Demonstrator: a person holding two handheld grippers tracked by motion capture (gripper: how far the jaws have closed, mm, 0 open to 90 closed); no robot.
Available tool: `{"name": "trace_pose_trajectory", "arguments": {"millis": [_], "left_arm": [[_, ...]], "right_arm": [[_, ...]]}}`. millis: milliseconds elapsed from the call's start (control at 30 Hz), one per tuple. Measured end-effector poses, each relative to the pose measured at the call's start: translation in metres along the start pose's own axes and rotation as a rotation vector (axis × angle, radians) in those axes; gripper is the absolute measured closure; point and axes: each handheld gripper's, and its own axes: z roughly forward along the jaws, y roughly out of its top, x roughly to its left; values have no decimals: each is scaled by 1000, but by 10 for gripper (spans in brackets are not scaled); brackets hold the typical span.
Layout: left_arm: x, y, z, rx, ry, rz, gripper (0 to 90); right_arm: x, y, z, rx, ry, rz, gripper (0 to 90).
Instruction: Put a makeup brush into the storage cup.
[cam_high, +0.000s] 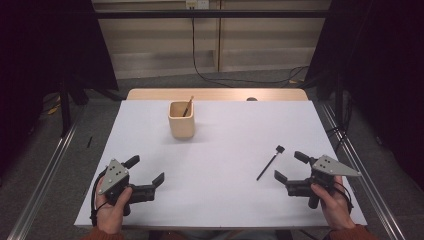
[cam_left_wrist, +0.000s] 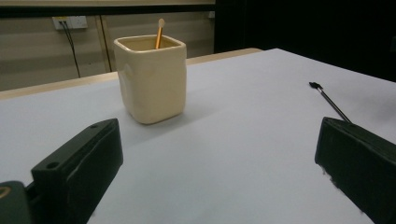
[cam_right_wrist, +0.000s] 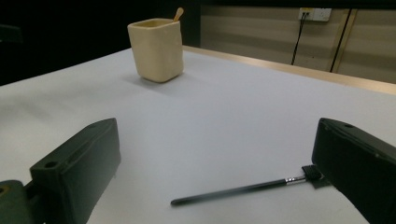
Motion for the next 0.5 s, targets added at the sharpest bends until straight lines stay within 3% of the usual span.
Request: {"name": "trace_pose_trajectory", "arguments": {"millis": [267,500], "left_arm": [[2,0,1,-1,-4,1,10],[-3,2,3,5,-33,6,10]], "right_arm": [[-12,15,11,-10,-46,7,10],[-18,23,24,28,-80,10,18]]}}
